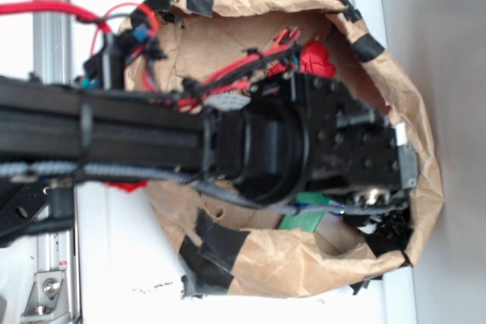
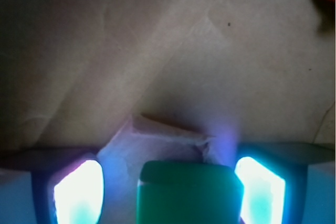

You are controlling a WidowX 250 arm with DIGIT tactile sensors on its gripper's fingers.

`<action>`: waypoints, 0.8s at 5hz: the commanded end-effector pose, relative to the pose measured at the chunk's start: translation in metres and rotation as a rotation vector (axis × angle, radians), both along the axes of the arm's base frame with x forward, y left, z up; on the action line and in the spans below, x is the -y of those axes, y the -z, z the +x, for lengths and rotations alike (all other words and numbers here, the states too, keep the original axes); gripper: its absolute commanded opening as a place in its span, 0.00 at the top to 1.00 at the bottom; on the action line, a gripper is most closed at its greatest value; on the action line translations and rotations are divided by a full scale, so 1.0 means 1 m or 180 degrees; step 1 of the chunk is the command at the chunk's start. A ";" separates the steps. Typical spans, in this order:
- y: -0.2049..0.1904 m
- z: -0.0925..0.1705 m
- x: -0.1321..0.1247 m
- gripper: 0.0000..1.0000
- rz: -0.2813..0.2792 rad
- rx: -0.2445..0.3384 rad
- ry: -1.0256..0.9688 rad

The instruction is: Grab the green block.

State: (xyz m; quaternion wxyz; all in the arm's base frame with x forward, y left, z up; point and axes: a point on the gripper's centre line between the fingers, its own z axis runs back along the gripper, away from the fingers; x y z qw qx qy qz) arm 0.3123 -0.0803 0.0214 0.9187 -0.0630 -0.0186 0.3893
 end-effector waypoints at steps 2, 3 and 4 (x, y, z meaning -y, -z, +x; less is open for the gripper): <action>-0.059 -0.028 -0.013 0.00 0.0063 0.0438 0.0105; -0.050 -0.022 -0.002 0.00 0.0015 0.0430 0.0243; -0.023 -0.018 0.018 0.00 0.0016 0.0299 0.0602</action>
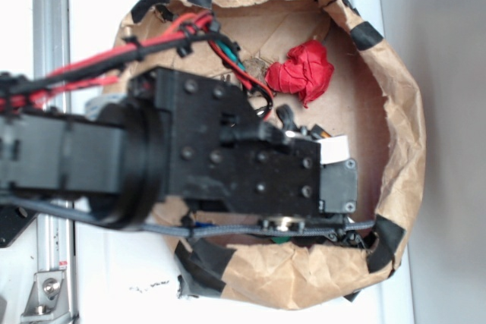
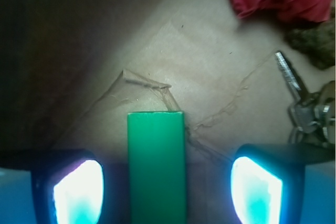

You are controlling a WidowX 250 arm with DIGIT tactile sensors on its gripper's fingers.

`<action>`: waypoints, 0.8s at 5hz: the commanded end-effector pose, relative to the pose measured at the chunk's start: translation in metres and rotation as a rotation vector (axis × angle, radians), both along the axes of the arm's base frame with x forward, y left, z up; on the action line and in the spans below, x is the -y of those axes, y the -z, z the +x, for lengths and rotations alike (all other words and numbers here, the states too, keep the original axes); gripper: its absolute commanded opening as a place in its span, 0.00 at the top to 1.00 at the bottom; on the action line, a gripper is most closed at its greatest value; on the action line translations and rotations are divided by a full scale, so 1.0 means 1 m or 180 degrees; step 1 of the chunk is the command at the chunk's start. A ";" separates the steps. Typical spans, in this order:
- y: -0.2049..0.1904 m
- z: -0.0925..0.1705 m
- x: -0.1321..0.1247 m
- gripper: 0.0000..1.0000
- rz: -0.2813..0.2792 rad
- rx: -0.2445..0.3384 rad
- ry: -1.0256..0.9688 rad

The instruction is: Grab the green block.

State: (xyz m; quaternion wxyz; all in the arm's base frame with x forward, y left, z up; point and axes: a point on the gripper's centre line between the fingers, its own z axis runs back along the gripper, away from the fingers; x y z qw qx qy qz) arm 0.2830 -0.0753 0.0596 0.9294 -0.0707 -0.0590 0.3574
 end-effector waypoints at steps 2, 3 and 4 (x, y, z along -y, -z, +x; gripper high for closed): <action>0.051 -0.001 0.022 1.00 0.0224 -0.0032 0.0785; 0.001 -0.007 0.003 1.00 0.0322 0.0135 0.0895; -0.048 -0.017 -0.042 1.00 0.0438 0.0444 0.1164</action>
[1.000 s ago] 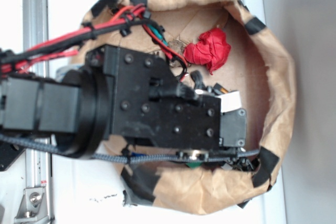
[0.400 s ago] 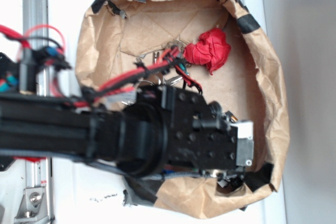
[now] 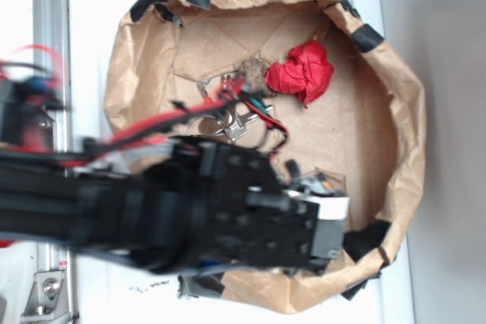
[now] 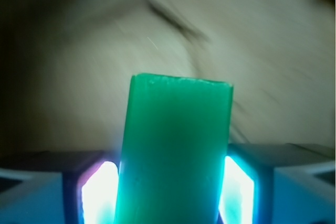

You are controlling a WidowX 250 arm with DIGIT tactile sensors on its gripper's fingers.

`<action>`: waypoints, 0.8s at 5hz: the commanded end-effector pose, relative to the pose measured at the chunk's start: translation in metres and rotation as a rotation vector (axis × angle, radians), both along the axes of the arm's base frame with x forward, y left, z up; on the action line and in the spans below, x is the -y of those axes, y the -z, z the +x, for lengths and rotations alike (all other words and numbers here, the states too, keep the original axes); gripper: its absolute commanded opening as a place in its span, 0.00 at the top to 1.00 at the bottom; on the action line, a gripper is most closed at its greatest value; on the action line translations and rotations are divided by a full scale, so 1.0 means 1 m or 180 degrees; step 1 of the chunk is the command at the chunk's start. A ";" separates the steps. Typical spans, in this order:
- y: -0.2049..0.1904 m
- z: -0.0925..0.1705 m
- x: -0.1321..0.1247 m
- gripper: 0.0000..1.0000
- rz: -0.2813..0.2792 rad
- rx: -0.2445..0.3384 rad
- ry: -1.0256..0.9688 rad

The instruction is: Grab the green block.

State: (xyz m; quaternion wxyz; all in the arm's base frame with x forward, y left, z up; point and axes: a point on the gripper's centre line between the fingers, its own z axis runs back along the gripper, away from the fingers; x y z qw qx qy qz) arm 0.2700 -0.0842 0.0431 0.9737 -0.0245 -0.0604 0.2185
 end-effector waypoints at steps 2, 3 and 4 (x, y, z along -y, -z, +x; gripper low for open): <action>-0.161 -0.007 -0.075 1.00 0.0417 0.0449 0.1292; -0.156 -0.011 -0.074 1.00 0.0414 0.0275 0.1341; -0.151 -0.011 -0.074 1.00 0.0442 0.0213 0.1347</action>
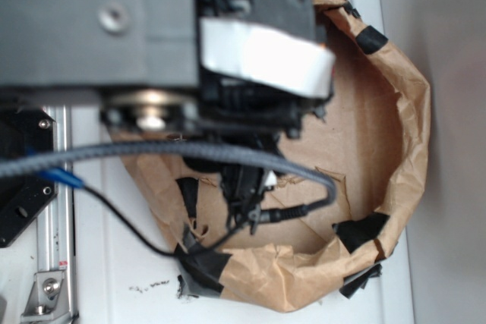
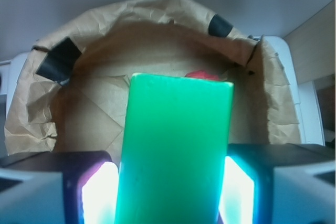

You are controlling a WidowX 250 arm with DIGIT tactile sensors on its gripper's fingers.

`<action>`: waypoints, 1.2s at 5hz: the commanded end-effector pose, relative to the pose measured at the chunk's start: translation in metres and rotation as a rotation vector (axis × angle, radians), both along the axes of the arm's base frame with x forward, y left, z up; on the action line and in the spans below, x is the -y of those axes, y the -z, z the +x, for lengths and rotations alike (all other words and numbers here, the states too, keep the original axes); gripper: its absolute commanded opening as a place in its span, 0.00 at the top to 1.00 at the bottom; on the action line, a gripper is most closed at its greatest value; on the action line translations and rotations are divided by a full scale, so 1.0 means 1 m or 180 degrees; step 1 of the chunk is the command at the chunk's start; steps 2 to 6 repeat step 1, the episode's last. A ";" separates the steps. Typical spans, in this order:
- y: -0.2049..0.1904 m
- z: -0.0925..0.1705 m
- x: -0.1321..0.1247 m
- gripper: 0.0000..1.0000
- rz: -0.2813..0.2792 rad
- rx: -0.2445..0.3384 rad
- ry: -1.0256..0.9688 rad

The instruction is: Grab the green block.

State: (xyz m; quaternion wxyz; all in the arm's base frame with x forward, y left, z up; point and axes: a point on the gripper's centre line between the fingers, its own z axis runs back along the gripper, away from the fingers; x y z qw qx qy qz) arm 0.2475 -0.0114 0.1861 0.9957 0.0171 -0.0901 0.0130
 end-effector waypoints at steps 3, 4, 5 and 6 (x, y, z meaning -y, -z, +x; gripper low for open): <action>-0.003 0.012 -0.007 1.00 0.0044 0.0033 0.0010; -0.003 0.012 -0.007 1.00 0.0044 0.0033 0.0010; -0.003 0.012 -0.007 1.00 0.0044 0.0033 0.0010; -0.003 0.012 -0.007 1.00 0.0044 0.0033 0.0010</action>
